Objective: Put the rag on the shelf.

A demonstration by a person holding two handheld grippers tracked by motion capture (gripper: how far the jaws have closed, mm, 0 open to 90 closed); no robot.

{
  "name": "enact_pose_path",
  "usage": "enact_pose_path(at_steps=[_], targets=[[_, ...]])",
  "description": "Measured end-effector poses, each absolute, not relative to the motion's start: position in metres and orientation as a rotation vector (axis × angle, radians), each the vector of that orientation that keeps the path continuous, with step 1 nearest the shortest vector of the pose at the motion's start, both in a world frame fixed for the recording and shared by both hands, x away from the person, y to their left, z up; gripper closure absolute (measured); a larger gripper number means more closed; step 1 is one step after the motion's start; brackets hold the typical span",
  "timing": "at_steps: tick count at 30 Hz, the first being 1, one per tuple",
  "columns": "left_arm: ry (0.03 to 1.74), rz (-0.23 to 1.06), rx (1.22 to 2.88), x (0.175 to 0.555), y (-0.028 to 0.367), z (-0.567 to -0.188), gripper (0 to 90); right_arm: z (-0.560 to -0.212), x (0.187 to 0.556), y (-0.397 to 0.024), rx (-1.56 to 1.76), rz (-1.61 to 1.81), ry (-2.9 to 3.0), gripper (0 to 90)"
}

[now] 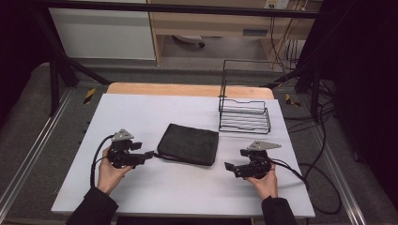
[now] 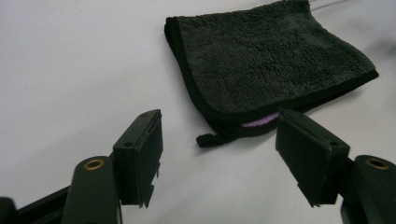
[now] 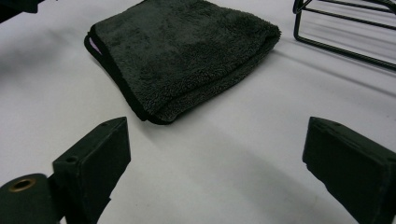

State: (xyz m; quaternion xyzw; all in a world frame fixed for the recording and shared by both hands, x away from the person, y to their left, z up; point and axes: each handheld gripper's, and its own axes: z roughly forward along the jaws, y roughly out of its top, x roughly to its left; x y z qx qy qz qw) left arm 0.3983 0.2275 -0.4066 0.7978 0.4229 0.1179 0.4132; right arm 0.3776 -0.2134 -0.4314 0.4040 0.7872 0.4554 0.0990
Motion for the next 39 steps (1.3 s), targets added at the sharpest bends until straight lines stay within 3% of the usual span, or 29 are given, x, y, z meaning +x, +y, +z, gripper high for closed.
enact_pose_path(at_steps=[15,20,23,39], targets=[[1.125,0.247,2.046,0.434,0.194,-0.429,43.9,-0.432,0.388,-0.175,1.240,1.347,2.322,24.9],[1.112,0.213,2.082,0.435,0.189,-0.436,47.9,-0.437,0.393,-0.159,1.251,1.324,2.331,27.5],[1.114,0.212,2.094,0.434,0.187,-0.438,49.8,-0.443,0.398,-0.147,1.277,1.277,2.338,34.3],[1.173,0.135,2.065,0.429,0.184,-0.443,64.5,-0.455,0.396,-0.140,1.372,1.249,2.343,53.7]])
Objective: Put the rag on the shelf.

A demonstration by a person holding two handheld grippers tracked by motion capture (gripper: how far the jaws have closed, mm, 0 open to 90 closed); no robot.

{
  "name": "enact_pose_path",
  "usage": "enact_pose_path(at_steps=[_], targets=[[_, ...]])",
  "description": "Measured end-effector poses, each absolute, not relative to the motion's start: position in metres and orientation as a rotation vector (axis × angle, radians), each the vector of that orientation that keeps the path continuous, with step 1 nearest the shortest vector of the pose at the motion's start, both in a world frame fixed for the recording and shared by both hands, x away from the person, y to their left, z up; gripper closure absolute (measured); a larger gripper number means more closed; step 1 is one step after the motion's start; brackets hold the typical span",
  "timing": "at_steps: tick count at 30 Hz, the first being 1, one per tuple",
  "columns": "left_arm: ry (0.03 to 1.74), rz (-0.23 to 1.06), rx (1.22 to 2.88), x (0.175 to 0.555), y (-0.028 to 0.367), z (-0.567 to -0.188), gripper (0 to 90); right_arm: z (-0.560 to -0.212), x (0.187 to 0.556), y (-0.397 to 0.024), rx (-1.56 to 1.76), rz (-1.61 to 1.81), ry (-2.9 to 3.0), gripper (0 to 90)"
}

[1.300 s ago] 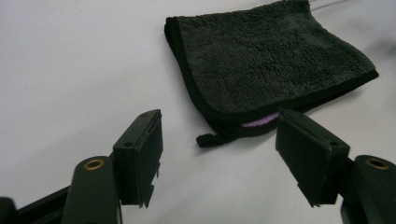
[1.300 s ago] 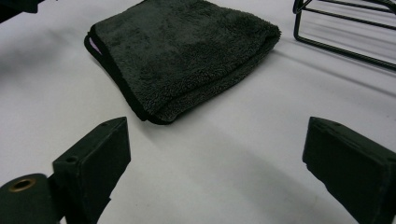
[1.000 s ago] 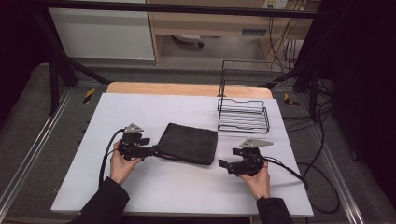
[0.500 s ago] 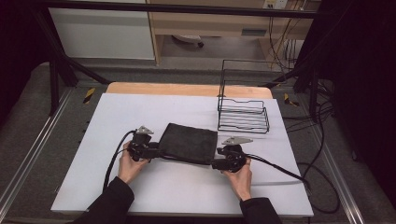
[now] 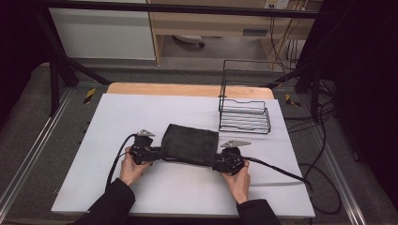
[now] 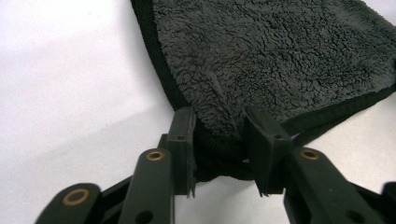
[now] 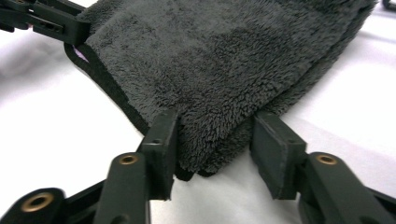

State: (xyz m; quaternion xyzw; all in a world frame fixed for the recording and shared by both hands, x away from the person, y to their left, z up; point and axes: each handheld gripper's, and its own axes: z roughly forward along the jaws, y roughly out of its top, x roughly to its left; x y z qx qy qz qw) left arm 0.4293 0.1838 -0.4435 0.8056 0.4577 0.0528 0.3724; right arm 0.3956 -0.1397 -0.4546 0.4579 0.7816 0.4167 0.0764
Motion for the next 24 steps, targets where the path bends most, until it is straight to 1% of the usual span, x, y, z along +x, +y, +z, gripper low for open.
enact_pose_path(at_steps=[1,2,5,7,8,9,15,24], targets=[[1.183,0.129,2.058,0.429,0.183,-0.444,65.7,-0.456,0.396,-0.139,1.380,1.252,2.342,56.0],[1.186,0.127,2.057,0.429,0.183,-0.444,68.2,-0.457,0.395,-0.138,1.390,1.264,2.337,60.5],[1.195,0.118,2.052,0.429,0.183,-0.443,72.2,-0.458,0.396,-0.137,1.407,1.282,2.339,68.0],[1.196,0.109,2.055,0.430,0.184,-0.443,74.6,-0.458,0.397,-0.137,1.413,1.298,2.333,72.0],[1.196,0.109,2.054,0.429,0.184,-0.443,74.6,-0.458,0.397,-0.137,1.413,1.298,2.333,72.0],[1.197,0.111,2.055,0.429,0.184,-0.442,76.6,-0.457,0.398,-0.137,1.421,1.310,2.330,75.5],[1.190,0.114,2.043,0.426,0.183,-0.438,81.3,-0.447,0.400,-0.142,1.413,1.345,2.339,78.3],[1.155,0.102,2.061,0.406,0.176,-0.433,81.6,-0.431,0.399,-0.153,1.390,1.337,2.403,78.7]])
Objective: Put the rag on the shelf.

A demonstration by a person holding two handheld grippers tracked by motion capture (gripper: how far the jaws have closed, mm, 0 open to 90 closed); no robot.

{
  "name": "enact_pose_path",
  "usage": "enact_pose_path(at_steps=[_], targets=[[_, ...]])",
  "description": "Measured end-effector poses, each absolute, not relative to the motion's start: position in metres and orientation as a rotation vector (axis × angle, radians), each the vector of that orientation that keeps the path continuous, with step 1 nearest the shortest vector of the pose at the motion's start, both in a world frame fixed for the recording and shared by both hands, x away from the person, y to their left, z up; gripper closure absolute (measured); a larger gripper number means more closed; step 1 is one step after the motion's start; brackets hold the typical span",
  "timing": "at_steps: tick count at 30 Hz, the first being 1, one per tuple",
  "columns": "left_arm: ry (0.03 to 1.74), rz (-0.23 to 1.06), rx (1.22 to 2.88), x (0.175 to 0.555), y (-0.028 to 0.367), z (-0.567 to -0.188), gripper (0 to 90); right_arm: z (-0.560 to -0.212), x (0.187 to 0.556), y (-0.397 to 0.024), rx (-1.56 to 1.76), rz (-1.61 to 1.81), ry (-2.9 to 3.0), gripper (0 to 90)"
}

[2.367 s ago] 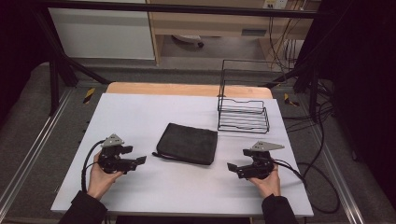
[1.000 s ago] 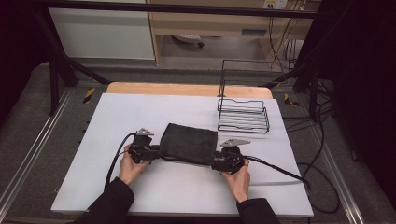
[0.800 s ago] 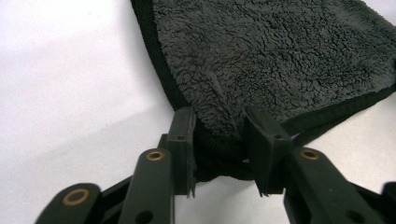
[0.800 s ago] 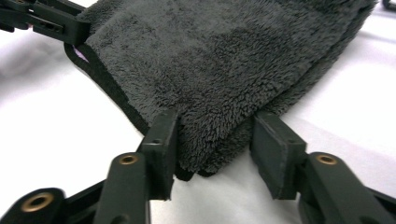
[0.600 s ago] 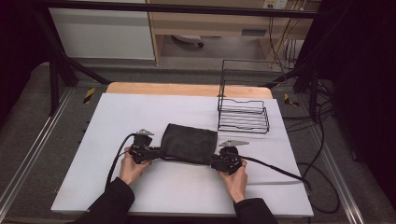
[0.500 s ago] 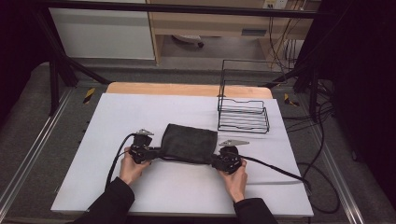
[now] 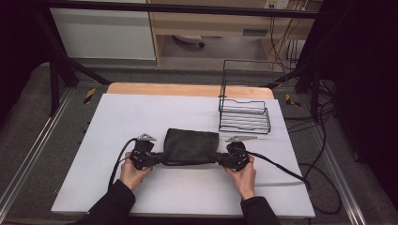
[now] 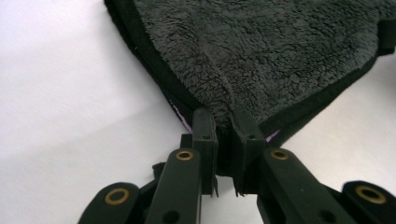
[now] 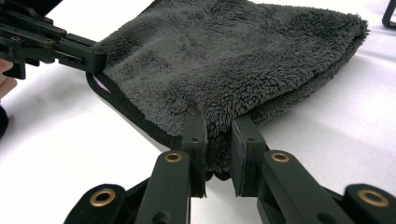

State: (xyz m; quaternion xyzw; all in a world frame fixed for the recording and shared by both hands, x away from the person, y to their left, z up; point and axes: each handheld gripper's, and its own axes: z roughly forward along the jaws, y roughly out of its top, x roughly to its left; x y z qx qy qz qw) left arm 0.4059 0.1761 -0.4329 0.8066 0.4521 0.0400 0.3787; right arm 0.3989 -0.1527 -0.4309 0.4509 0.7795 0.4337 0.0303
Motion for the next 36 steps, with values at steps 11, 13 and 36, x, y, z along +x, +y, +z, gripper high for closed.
enact_pose_path(at_steps=[11,13,36], targets=[[1.118,0.121,2.060,0.376,0.154,-0.432,80.4,-0.423,0.400,-0.169,1.370,1.256,2.478,78.4],[1.096,0.136,2.068,0.372,0.149,-0.432,79.9,-0.426,0.403,-0.172,1.350,1.228,2.484,78.2],[0.994,0.301,2.075,0.362,0.242,-0.417,16.6,-0.413,0.372,-0.099,0.933,1.238,2.478,25.1]])
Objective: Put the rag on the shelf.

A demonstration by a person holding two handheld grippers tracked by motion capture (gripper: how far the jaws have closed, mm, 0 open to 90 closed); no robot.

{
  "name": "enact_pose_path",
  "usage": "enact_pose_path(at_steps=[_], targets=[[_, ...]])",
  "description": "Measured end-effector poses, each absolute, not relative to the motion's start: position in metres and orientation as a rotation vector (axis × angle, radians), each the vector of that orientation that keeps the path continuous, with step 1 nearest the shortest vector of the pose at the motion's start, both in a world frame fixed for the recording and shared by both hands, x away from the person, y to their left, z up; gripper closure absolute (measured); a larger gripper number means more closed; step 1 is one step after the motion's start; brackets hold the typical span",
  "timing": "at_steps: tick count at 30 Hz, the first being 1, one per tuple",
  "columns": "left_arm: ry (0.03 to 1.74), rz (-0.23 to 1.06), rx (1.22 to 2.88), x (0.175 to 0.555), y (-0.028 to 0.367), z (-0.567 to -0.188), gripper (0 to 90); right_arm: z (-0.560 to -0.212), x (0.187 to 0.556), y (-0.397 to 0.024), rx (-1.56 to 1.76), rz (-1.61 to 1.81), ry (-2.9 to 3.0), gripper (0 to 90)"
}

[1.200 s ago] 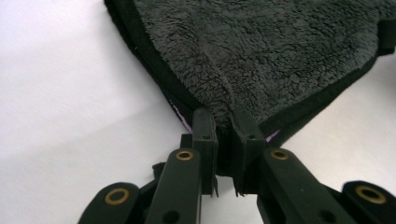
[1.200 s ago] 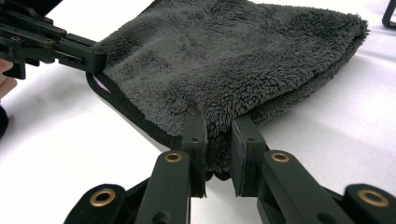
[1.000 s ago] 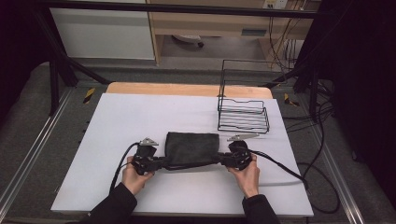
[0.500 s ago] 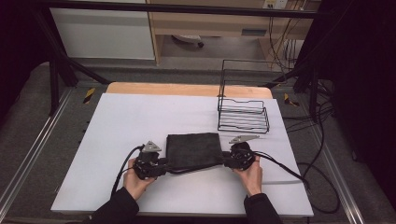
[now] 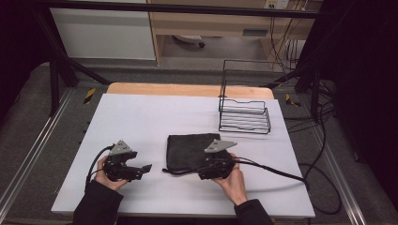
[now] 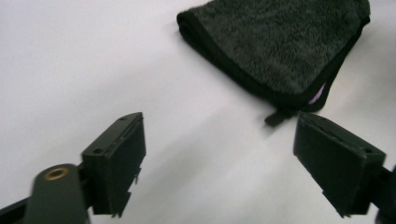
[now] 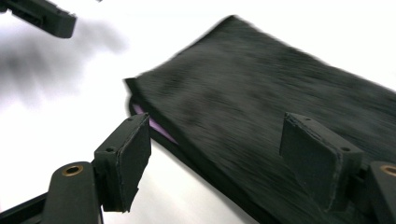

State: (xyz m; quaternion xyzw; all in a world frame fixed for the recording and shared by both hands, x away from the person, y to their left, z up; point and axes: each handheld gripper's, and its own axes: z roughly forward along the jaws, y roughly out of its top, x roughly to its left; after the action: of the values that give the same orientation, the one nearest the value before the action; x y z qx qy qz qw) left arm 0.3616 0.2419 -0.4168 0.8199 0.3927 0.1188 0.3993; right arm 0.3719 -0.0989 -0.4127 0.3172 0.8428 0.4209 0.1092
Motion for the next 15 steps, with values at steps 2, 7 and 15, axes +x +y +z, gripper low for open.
enact_pose_path(at_steps=[2,7,15], targets=[[0.999,0.290,2.064,0.360,0.248,-0.419,15.6,-0.420,0.369,-0.070,0.875,1.198,2.520,28.7],[1.028,0.274,2.054,0.363,0.253,-0.423,15.2,-0.431,0.369,-0.033,0.787,1.145,2.571,37.5],[1.044,0.275,2.057,0.365,0.256,-0.425,18.1,-0.444,0.373,-0.007,0.753,1.107,2.584,46.6]])
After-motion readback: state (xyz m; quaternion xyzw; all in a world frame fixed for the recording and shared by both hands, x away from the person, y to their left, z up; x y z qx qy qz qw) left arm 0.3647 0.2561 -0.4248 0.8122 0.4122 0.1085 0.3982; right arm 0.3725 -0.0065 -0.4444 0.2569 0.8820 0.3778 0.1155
